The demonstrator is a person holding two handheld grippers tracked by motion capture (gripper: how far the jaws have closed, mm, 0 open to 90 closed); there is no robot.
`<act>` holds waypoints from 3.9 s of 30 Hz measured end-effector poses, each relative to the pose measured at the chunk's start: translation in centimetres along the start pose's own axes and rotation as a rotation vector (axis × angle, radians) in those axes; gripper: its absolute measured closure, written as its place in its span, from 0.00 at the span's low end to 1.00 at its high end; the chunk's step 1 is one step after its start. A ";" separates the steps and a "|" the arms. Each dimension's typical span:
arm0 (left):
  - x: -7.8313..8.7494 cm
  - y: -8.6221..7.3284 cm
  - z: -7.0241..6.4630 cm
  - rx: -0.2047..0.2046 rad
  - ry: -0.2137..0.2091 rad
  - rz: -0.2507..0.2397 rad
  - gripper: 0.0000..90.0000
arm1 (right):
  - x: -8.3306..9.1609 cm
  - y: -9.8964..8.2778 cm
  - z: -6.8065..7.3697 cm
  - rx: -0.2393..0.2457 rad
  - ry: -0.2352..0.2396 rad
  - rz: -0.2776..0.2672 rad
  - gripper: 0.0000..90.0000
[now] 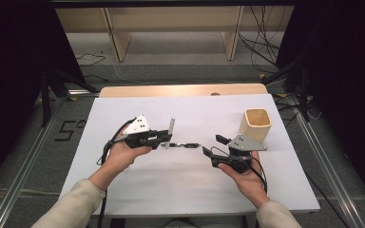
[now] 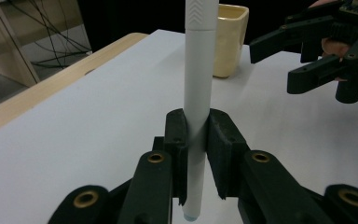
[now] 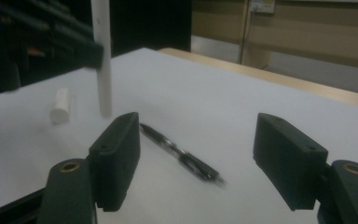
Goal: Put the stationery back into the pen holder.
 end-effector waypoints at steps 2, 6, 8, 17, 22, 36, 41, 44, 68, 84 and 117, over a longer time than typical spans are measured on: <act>-0.5 -0.6 -0.7 0.022 0.007 0.009 0.87 | -0.3 0.5 0.2 -0.005 0.008 -0.012 0.38; -1.2 -1.7 -1.4 0.028 0.007 0.021 0.87 | -1.7 2.0 1.3 -0.022 0.040 -0.033 0.42; -1.4 -2.1 -1.5 0.026 0.010 0.030 0.87 | -2.4 2.4 1.7 -0.027 0.052 -0.033 0.43; -1.7 -3.1 -1.5 0.006 0.043 0.110 0.87 | -4.6 3.2 3.7 -0.039 0.104 -0.027 0.49; -1.7 -3.1 -1.7 -0.007 0.059 0.147 0.87 | -4.9 3.3 4.3 -0.035 0.119 -0.028 0.54; -2.1 -3.0 -2.4 -0.005 0.044 0.147 0.87 | -6.2 3.2 5.2 -0.089 0.154 -0.029 0.80; -2.2 -3.0 -2.5 0.001 0.037 0.142 0.87 | -6.2 3.3 5.5 -0.116 0.177 -0.034 0.87; -2.2 -3.0 -2.6 0.000 0.030 0.143 0.87 | -6.1 3.3 5.6 -0.125 0.184 -0.032 0.88; 1.4 -4.4 1.2 -0.026 0.203 0.157 0.36 | -0.2 6.1 -3.7 -0.117 -0.101 -0.093 0.88; 2.9 -5.7 2.6 0.041 0.236 0.170 0.36 | 4.1 7.8 -9.9 -0.149 -0.274 -0.159 0.88; 3.1 -6.4 3.2 0.061 0.247 0.185 0.34 | 6.6 3.6 -17.0 -0.137 -0.551 0.009 0.87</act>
Point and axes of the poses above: each handheld gripper's, and its own axes: x roughly backward along the jaws, y roughly out of its top, z roughly to its left, the point moved 9 cm from there along -x, roughly forward along the jaws, and after that the axes turned 4 degrees about x, right-handed, at the moved point
